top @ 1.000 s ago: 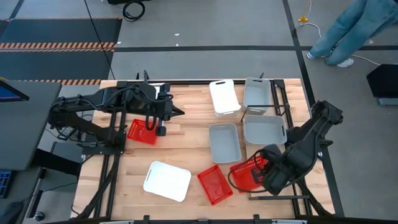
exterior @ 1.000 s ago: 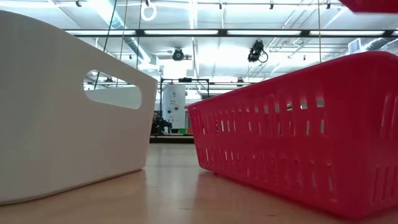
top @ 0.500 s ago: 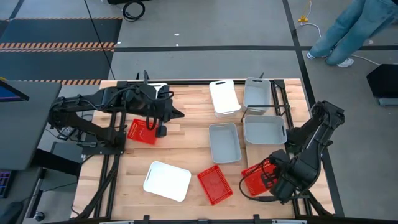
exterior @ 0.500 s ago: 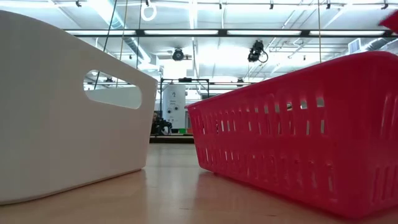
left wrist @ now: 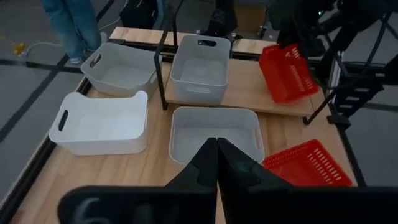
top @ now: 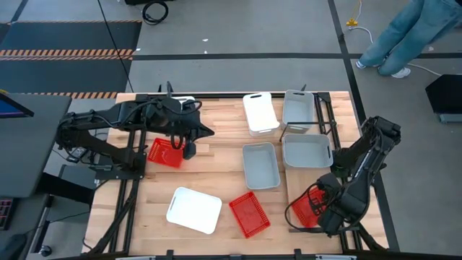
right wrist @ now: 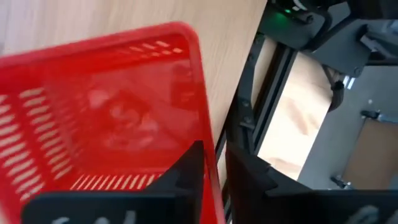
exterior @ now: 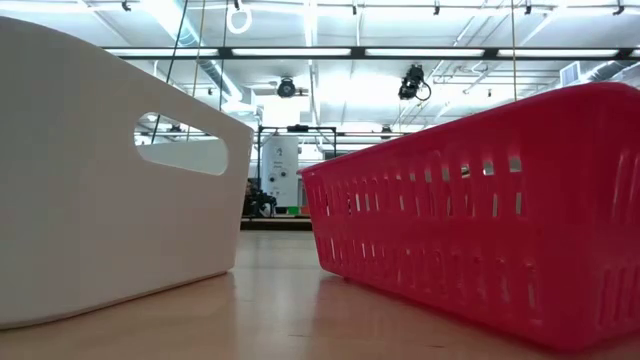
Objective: Stack baskets on shelf by color
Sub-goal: Put the top right red bin on the shelf, then put the bottom white bin on the shelf
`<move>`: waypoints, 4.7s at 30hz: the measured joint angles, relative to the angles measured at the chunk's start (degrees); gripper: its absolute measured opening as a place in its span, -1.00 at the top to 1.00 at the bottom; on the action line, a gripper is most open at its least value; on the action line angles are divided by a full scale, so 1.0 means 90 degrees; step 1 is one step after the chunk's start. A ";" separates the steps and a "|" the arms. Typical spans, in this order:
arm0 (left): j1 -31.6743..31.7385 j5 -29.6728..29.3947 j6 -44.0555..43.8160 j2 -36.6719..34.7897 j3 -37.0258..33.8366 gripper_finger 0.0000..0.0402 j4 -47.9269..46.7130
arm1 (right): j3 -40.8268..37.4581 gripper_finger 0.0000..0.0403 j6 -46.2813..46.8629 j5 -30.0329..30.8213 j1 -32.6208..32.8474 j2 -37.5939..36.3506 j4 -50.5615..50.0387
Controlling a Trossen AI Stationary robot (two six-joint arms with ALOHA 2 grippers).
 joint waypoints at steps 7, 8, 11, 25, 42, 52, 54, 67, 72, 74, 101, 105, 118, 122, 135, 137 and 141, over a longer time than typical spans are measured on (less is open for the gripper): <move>-0.0170 -0.0162 -0.0041 0.0000 0.0000 0.92 0.0001 | -0.0028 0.37 -0.0307 0.0307 0.0002 -0.0001 0.0001; -0.0186 -0.0186 -0.0039 0.0000 0.0000 0.91 0.0000 | -0.0028 0.35 -0.0363 0.0362 0.0002 -0.0015 0.0006; -0.0197 -0.0215 0.0005 0.0000 0.0000 0.92 0.0000 | -0.0028 0.31 -0.0559 0.0837 0.0002 -0.0150 0.0004; 0.0002 -0.0219 0.0312 0.0001 0.0000 0.88 0.0289 | -0.0028 0.30 -0.6816 0.2291 -0.0641 -0.0357 0.0489; -0.0307 -0.0379 -0.0680 0.0002 0.0000 0.92 0.0269 | -0.0426 0.26 -1.0922 0.0644 -0.2100 -0.0357 0.2332; -0.0491 -0.0379 -0.0696 0.0002 0.0000 0.94 0.0085 | -0.0579 0.02 -1.1477 0.0216 -0.2119 -0.0357 0.2549; -0.0491 -0.0381 -0.0704 0.0002 0.0000 0.95 0.0065 | -0.0657 -0.01 -1.1560 0.0312 -0.2098 -0.0357 0.2643; -0.0469 -0.0381 -0.0661 0.0002 0.0000 0.94 -0.0071 | -0.1685 0.00 -1.0642 -0.0372 -0.2176 -0.0357 0.2941; -0.0469 -0.0381 -0.0658 0.0002 0.0000 0.95 -0.0070 | -0.1702 0.16 -1.0054 -0.0572 -0.2183 -0.0357 0.3185; -0.0469 -0.0381 -0.0656 0.0002 0.0000 0.94 -0.0072 | -0.1702 0.26 -0.9696 -0.0665 -0.2181 -0.0357 0.3312; -0.0466 -0.0551 -0.0472 0.0002 0.0000 0.94 -0.0066 | -0.1702 0.86 -0.8878 -0.0631 -0.2081 -0.0357 0.3269; -0.0466 -0.0551 -0.0469 0.0002 0.0000 0.94 -0.0067 | -0.1702 0.87 -0.9278 -0.0696 -0.2081 -0.0357 0.3042; -0.0466 -0.0551 -0.0472 0.0002 0.0000 0.96 -0.0068 | -0.1702 0.86 -0.9885 -0.0751 -0.2079 -0.0357 0.2993; -0.0466 -0.0551 -0.0474 0.0002 0.0000 0.93 -0.0068 | -0.1702 0.82 -0.9854 -0.0735 -0.2081 -0.0357 0.2993; -0.0466 -0.0809 -0.0148 0.0002 0.0000 0.93 -0.0070 | -0.0542 0.40 -0.9718 -0.0150 -0.2222 -0.0746 0.2220; -0.0464 -0.0929 -0.0144 0.0002 0.0000 0.92 -0.0070 | -0.0305 0.35 -0.9567 0.0107 -0.2305 -0.0841 0.2131; -0.0464 -0.1063 -0.0145 0.0004 0.0001 0.87 -0.0070 | 0.0038 0.31 -0.9102 0.0848 -0.2542 -0.0954 0.2147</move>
